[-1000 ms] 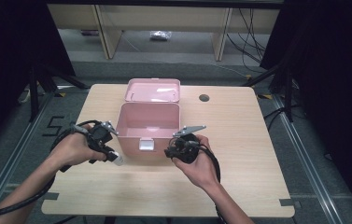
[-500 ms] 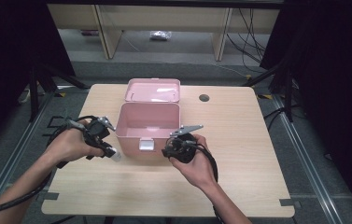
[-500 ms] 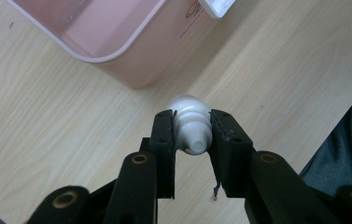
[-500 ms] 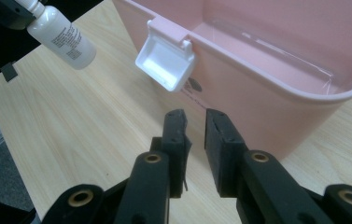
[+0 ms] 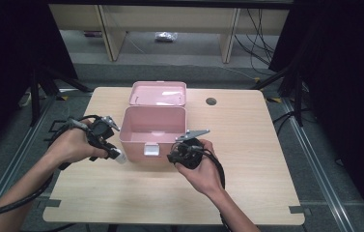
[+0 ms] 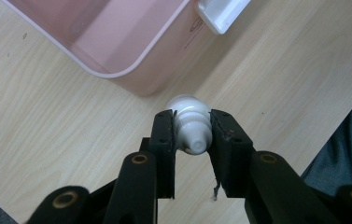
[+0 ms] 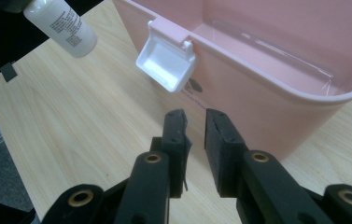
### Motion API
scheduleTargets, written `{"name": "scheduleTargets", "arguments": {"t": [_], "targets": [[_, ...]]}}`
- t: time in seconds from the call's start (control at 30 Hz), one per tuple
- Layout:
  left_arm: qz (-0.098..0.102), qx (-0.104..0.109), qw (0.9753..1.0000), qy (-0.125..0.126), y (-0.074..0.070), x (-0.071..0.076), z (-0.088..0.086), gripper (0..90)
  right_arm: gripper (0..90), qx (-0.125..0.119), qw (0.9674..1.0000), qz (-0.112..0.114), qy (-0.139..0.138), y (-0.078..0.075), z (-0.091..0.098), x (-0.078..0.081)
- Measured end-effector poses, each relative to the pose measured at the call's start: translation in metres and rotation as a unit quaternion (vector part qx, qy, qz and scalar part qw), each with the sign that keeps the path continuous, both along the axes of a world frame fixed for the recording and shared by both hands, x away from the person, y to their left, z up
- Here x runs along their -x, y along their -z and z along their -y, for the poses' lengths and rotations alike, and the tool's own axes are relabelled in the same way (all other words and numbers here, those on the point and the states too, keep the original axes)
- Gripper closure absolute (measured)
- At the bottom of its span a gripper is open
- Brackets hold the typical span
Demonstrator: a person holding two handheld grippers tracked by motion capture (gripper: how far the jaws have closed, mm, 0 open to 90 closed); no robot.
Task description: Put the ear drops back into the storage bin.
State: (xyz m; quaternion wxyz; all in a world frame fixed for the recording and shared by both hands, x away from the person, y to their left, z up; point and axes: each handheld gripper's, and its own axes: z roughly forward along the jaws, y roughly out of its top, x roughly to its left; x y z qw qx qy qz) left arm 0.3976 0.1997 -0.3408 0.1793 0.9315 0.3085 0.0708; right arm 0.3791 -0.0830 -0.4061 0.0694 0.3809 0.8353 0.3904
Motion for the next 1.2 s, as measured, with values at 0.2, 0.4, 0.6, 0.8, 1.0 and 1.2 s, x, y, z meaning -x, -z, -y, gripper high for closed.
{"name": "scheduleTargets", "arguments": {"t": [0.2,0.4,0.6,0.8,1.0,1.2], "targets": [[0.007,0.005,1.0000,-0.005,-0.004,0.000,0.000,71.2,78.7,0.006,0.9995,-0.025,0.016,-0.002,-0.002,0.003],[0.011,0.002,0.9999,0.000,-0.010,-0.001,-0.001,71.2,78.7,0.006,0.9993,-0.030,0.020,-0.002,-0.004,0.003],[0.016,0.005,0.9999,-0.001,-0.014,-0.001,-0.001,71.2,78.7,0.005,0.9993,-0.030,0.022,-0.001,-0.004,0.002],[0.023,0.010,0.9997,-0.006,-0.018,-0.001,-0.001,71.2,78.8,0.007,0.9992,-0.033,0.022,0.001,-0.003,0.000],[0.025,0.008,0.9997,-0.004,-0.022,-0.002,0.000,71.2,78.8,0.009,0.9992,-0.030,0.023,0.001,-0.002,0.000],[0.028,0.006,0.9996,-0.004,-0.026,-0.003,0.000,71.2,78.8,0.007,0.9993,-0.032,0.020,0.001,-0.002,0.001]]}}
